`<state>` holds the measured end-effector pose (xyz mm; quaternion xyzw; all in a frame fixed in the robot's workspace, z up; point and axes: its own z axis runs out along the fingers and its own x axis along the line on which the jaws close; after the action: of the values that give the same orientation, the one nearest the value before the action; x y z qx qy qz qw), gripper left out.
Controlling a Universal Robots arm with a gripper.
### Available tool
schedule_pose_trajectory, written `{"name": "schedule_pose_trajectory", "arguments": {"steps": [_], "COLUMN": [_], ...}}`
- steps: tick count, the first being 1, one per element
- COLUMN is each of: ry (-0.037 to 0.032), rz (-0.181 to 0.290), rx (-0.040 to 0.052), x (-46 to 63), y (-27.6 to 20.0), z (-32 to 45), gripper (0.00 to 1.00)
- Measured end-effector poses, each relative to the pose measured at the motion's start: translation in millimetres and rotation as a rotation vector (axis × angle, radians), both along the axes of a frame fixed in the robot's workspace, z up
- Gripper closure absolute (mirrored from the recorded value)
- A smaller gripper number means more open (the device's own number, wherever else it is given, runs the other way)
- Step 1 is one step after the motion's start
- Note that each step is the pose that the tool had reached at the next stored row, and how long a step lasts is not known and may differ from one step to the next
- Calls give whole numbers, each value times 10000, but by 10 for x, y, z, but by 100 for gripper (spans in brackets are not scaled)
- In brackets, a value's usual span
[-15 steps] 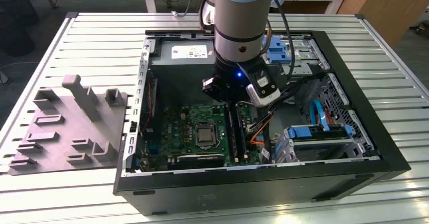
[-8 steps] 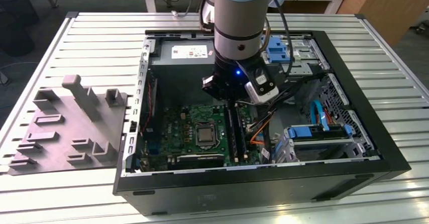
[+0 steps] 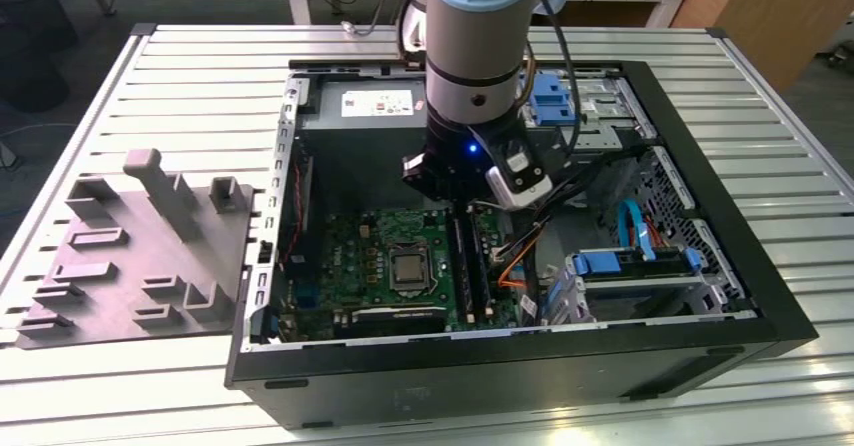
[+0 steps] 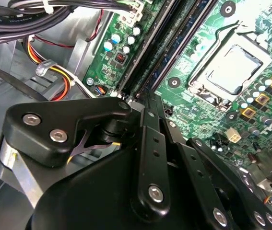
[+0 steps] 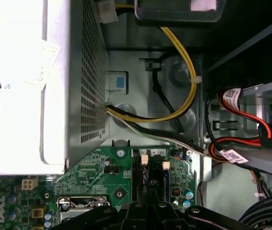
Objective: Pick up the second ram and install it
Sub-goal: 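Press down the second ram until it locks into place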
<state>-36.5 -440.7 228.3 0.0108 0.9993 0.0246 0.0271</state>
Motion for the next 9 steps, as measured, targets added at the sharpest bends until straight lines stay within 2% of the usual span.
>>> {"name": "schedule_pose_trajectory", "arguments": {"steps": [9], "ry": [0], "rz": [0], "rx": [16], "x": [0], "y": [11], "z": [-37], "gripper": [89]}}
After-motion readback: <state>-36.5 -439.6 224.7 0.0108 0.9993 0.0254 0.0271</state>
